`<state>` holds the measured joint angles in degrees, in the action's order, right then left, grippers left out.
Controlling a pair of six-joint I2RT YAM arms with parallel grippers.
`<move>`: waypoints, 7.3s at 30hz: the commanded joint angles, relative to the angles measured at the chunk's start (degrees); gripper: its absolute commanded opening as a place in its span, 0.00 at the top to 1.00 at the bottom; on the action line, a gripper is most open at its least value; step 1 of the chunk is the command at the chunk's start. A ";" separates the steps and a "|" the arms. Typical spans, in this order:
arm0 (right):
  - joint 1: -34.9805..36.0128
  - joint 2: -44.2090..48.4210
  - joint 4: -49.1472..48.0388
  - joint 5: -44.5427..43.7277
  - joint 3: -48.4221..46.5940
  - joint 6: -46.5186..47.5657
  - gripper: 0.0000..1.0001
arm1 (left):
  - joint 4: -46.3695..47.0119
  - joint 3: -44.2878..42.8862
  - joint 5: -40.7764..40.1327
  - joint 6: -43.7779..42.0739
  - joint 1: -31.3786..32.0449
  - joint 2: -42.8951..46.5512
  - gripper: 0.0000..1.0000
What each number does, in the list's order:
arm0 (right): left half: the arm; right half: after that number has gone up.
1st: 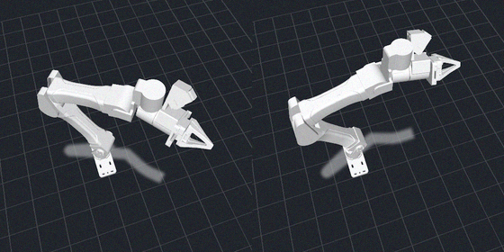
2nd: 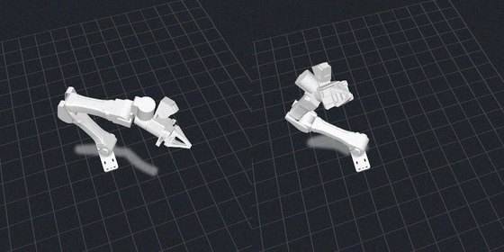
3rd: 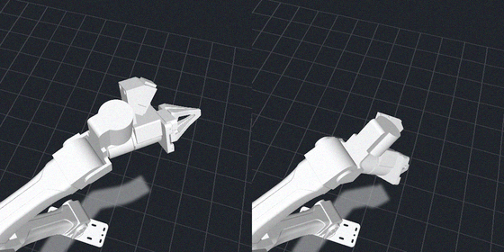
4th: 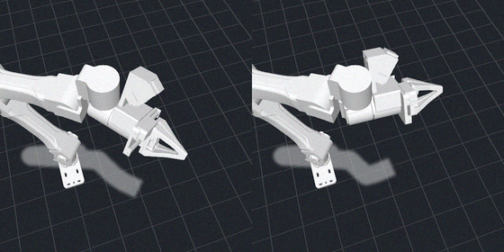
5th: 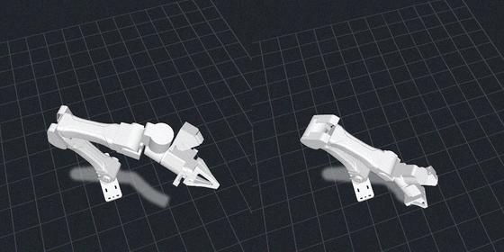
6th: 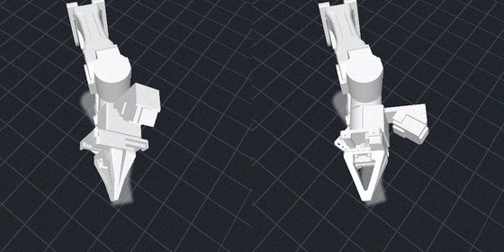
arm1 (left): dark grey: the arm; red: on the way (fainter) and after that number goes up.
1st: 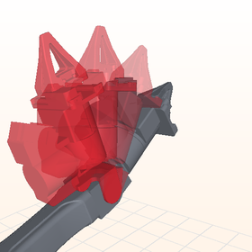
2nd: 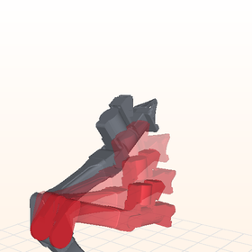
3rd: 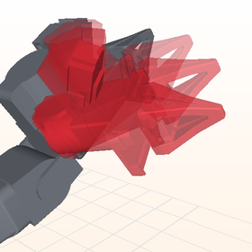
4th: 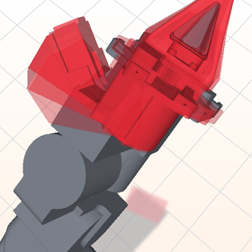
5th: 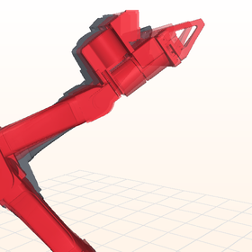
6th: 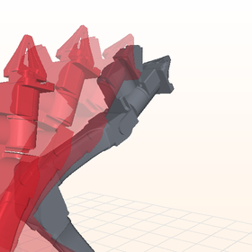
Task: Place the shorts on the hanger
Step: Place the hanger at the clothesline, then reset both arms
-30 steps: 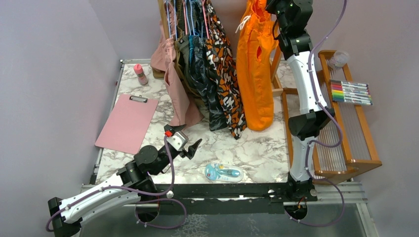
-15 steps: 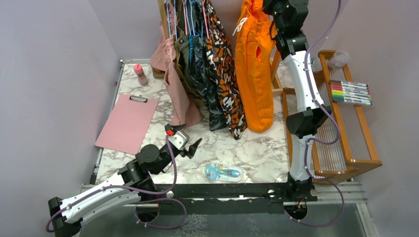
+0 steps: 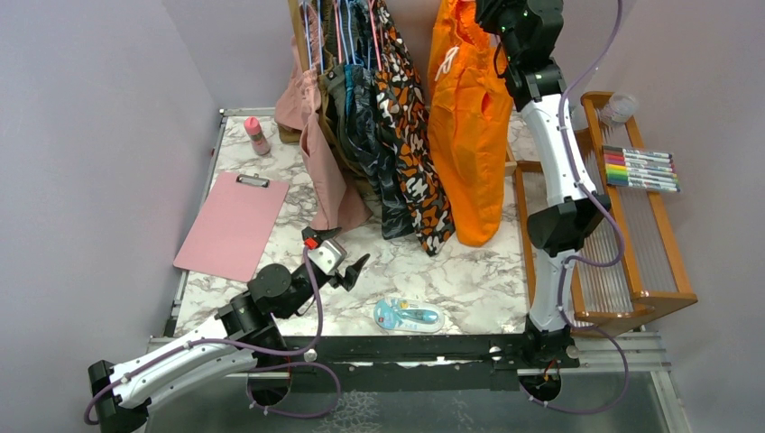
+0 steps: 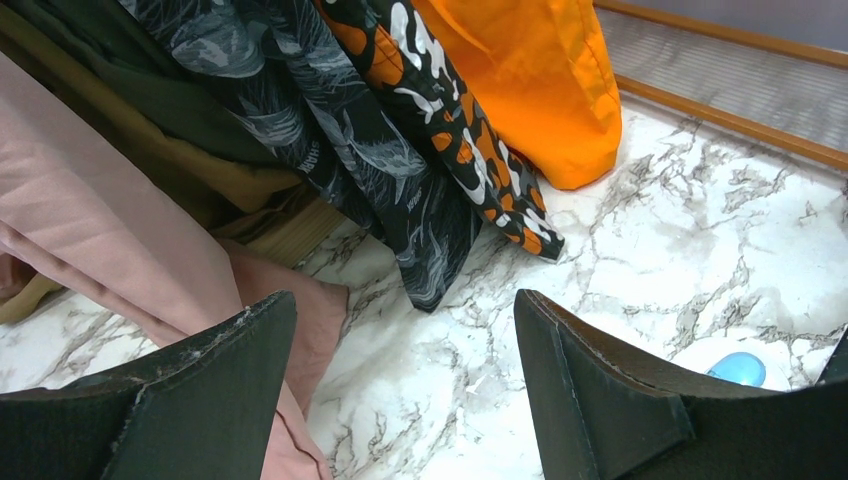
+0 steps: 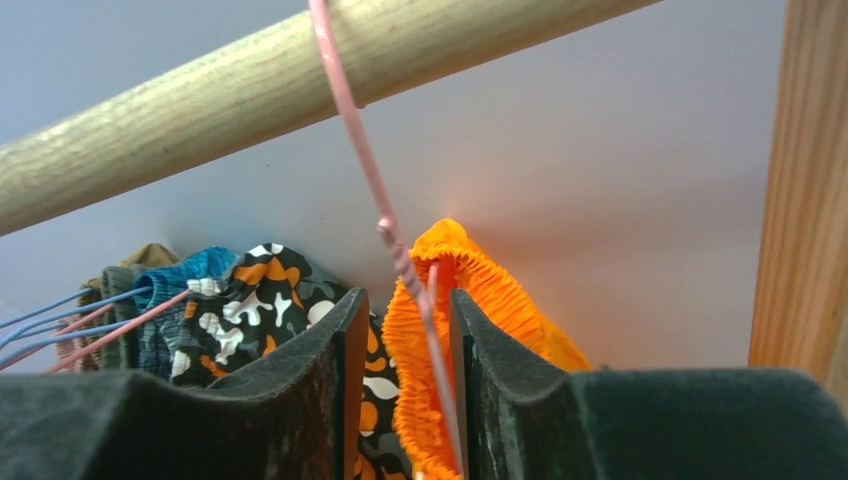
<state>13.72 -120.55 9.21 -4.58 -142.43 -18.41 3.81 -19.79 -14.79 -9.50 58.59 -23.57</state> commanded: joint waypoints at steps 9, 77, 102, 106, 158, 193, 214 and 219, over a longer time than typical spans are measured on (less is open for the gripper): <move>-0.18 16.20 6.31 -1.05 12.59 6.42 0.48 | 2.50 1.00 4.05 0.41 -0.17 5.89 0.17; -1.85 23.02 3.86 -9.55 21.81 18.13 0.99 | 1.50 1.25 4.77 0.97 -0.22 9.95 0.17; -1.90 29.42 8.62 -5.35 26.20 14.04 0.45 | 1.18 1.23 5.20 1.09 -0.19 10.57 0.17; -1.85 29.15 9.39 -6.32 24.53 14.01 0.44 | 1.19 1.16 5.25 1.06 -0.16 10.56 0.17; -3.78 22.38 7.75 -7.53 26.99 14.62 0.77 | 1.17 1.36 5.10 0.93 -0.23 10.08 0.17; -8.88 24.34 8.53 -0.43 28.27 7.46 0.59 | 1.17 1.46 4.88 0.84 -0.21 9.85 0.17; 10.51 31.67 14.99 9.19 24.63 11.69 0.47 | 1.06 1.25 1.98 0.44 -0.23 6.58 0.17; 18.06 29.30 13.25 9.89 25.51 10.84 0.46 | 1.13 1.16 1.46 0.10 -0.40 4.59 0.17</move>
<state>28.01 -89.41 21.06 4.36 -118.06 -8.82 4.12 -18.83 -11.68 -9.02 58.57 -17.65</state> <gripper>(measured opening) 0.537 0.827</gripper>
